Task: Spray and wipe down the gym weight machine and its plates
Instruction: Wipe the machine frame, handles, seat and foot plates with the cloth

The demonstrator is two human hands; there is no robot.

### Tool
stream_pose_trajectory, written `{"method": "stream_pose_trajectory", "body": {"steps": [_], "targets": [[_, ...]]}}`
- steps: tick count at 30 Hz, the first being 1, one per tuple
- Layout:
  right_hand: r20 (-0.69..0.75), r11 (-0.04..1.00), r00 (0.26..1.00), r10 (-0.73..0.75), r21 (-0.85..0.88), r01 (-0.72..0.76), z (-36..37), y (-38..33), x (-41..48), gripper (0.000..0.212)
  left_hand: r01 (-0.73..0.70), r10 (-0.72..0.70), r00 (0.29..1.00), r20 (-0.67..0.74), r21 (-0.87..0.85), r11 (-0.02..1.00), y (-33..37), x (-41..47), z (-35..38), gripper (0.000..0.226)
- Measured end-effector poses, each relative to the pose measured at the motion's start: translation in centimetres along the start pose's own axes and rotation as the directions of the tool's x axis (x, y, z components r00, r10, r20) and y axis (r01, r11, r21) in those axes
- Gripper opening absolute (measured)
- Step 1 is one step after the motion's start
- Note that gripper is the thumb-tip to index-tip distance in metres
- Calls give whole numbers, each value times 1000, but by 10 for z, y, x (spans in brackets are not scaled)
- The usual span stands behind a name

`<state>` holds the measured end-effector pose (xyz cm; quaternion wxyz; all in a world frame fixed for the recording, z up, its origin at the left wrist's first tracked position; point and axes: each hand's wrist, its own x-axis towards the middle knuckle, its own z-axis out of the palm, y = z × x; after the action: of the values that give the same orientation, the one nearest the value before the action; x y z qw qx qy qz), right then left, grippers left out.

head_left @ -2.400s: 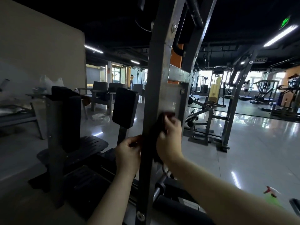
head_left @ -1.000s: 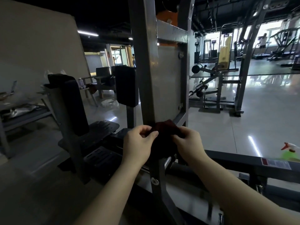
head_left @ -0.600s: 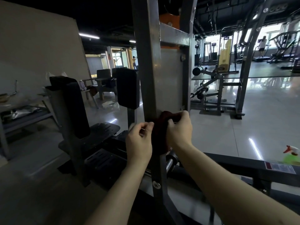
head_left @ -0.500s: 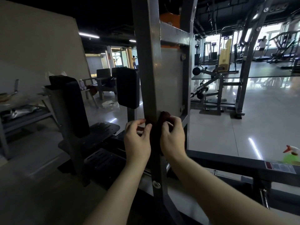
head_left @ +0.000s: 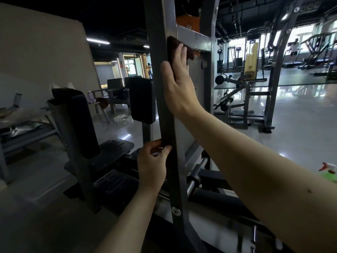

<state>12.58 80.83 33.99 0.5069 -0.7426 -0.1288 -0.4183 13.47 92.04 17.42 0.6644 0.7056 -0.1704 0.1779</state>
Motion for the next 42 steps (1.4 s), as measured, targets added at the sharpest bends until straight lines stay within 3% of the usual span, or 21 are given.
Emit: {"method": "stream_pose_trajectory", "body": {"steps": [4, 7, 9, 11, 16, 20, 23, 25, 28, 34, 37, 42], "targets": [[65, 999, 997, 50, -8, -50, 5, 23, -43, 71, -25, 25, 1000, 1, 24, 999, -6, 6, 0, 18], [138, 990, 980, 141, -12, -140, 6, 52, -98, 70, -28, 27, 1000, -11, -64, 998, -11, 7, -3, 15], [178, 984, 968, 176, -24, -175, 2, 66, -121, 68, -32, 32, 999, 6, -15, 999, -15, 5, -6, 16], [199, 981, 961, 194, -63, -185, -5, 69, -113, 66, 26, -25, 999, 22, -87, 996, -17, 5, -6, 11], [100, 969, 990, 100, -234, -74, -21, 52, -67, 60, 24, -25, 1000, -14, -61, 998, -27, -1, -5, 17], [-25, 971, 998, 65, -231, -69, -5, 75, -112, 59, 37, -38, 999, 38, 31, 999, -36, -4, -9, 12], [-99, 967, 971, 217, -118, -228, 19, 129, -193, 49, 70, -71, 997, 11, 69, 995, -38, -2, -10, 18], [-63, 921, 920, 387, -13, -389, 28, 149, -242, 41, 62, -63, 998, 10, 81, 995, -38, -3, -9, 17], [-69, 881, 879, 472, 6, -473, 36, 151, -260, 38, 53, -54, 998, 11, 90, 995, -38, -7, -10, 11], [-75, 942, 939, 335, 20, -335, 20, 125, -199, 49, 44, -46, 999, 24, 72, 996, -46, -17, -9, 15], [-83, 943, 941, 328, -26, -331, 20, 138, -210, 51, 29, -32, 999, 41, 75, 997, -52, -19, -9, 18], [-42, 774, 780, 625, -97, -626, 37, 184, -277, 43, 56, -77, 992, 101, 198, 979, -69, -27, -14, 14]]}}
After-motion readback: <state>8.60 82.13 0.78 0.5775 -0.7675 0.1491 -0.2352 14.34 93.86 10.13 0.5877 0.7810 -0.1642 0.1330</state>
